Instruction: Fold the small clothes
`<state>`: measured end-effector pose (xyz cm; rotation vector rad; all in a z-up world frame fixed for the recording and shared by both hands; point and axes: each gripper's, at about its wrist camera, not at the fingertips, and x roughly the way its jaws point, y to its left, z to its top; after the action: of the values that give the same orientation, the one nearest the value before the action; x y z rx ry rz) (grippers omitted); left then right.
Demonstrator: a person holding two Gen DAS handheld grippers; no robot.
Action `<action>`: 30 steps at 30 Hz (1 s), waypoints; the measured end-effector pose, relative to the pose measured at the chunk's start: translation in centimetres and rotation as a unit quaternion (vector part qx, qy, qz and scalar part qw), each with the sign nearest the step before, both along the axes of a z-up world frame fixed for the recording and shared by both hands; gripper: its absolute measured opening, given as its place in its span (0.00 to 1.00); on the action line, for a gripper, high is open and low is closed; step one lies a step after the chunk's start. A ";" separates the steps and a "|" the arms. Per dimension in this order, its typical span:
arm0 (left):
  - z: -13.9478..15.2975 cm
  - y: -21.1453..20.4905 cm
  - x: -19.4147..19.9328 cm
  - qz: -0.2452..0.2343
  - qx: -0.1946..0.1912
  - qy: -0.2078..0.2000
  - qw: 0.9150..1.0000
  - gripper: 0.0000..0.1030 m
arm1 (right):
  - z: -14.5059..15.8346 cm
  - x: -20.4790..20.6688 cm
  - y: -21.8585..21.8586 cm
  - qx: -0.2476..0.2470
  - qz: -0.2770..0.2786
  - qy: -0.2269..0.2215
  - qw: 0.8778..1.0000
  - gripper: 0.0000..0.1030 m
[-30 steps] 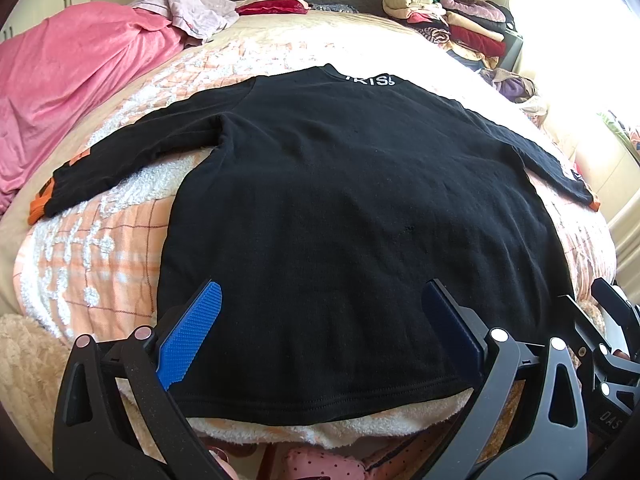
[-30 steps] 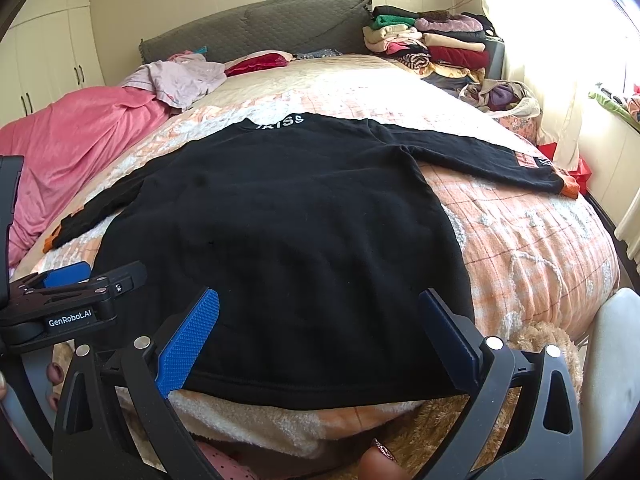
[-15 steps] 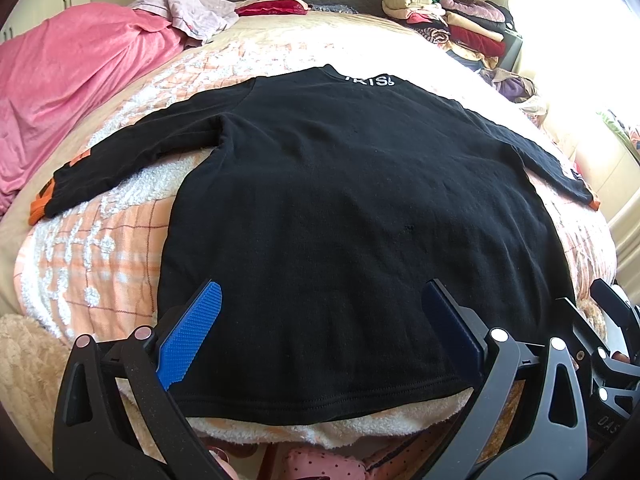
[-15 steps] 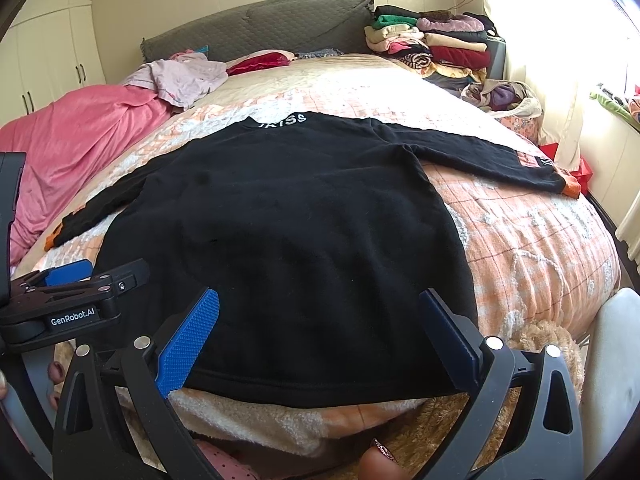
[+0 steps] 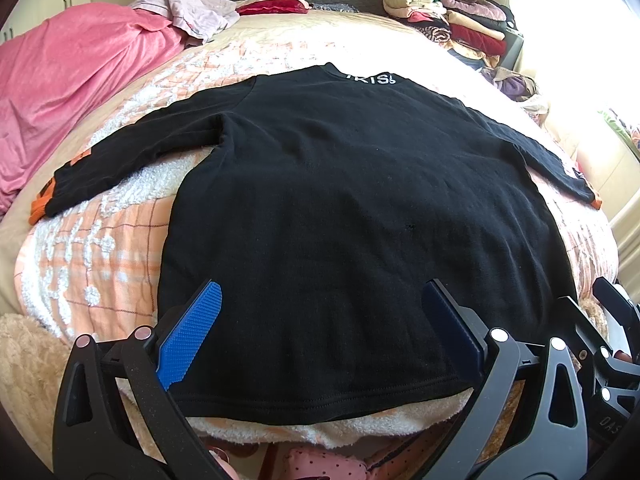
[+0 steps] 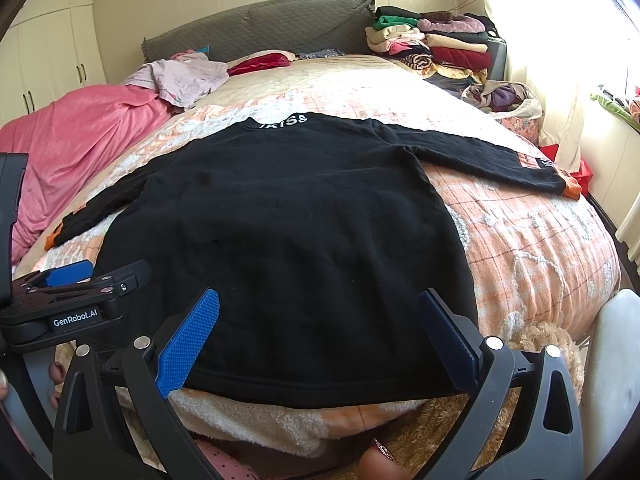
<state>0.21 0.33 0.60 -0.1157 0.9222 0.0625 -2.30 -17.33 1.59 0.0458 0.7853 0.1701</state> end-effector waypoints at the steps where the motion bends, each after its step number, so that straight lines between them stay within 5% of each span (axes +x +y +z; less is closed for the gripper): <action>1: -0.3 0.0 -0.3 0.000 0.000 0.000 1.000 0.92 | 0.0 0.0 0.0 0.000 0.001 0.000 1.000 0.96; 30: -0.3 -1.7 3.7 -0.015 0.003 0.000 1.000 0.92 | 1.0 3.5 -2.2 0.002 -0.022 -0.008 1.000 0.96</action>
<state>3.92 -1.36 0.33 -0.0957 0.9233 0.0383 1.24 -19.50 2.62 0.0659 0.7678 0.1313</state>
